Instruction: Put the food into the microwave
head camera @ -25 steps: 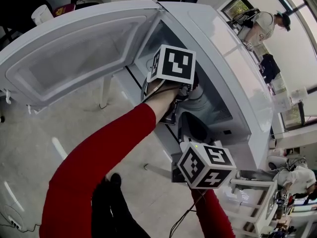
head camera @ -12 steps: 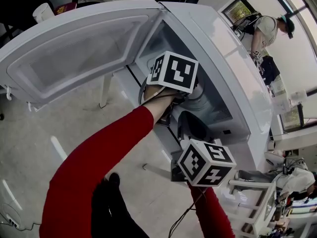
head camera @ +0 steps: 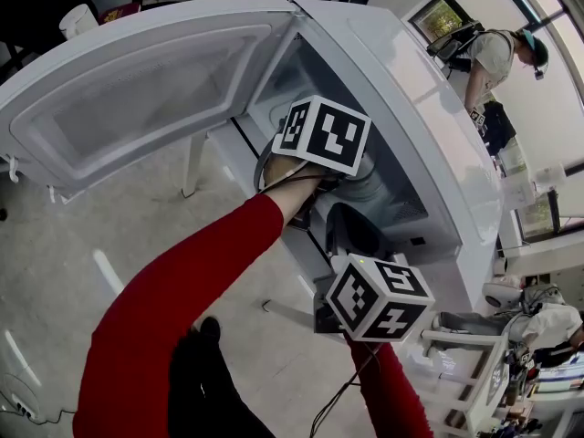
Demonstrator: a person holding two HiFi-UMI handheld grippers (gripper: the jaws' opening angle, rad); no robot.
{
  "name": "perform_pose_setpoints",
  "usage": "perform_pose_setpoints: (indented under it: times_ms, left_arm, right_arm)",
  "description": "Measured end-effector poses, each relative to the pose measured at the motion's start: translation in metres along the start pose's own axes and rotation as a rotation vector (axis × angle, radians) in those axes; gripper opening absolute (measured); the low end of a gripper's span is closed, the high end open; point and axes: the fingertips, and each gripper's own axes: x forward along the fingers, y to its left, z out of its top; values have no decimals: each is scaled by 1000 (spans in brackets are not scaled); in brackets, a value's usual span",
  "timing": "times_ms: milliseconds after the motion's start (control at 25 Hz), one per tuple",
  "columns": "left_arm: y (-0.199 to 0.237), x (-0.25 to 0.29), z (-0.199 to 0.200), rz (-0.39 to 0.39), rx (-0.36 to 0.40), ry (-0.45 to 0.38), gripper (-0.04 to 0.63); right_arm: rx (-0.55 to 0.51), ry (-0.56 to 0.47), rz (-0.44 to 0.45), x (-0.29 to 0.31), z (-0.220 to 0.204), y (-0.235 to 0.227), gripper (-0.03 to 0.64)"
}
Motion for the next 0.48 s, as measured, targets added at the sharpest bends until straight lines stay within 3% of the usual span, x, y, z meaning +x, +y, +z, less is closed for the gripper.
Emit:
perform_pose_setpoints:
  times_ms: [280,480]
  left_arm:
    - [6,3,2,50,99,19,115]
    - [6,1,2,37,106,-2,114]
  right_arm:
    - [3,-1,6,0,0,1,13]
    - [4,0,8,1,-1,0,13]
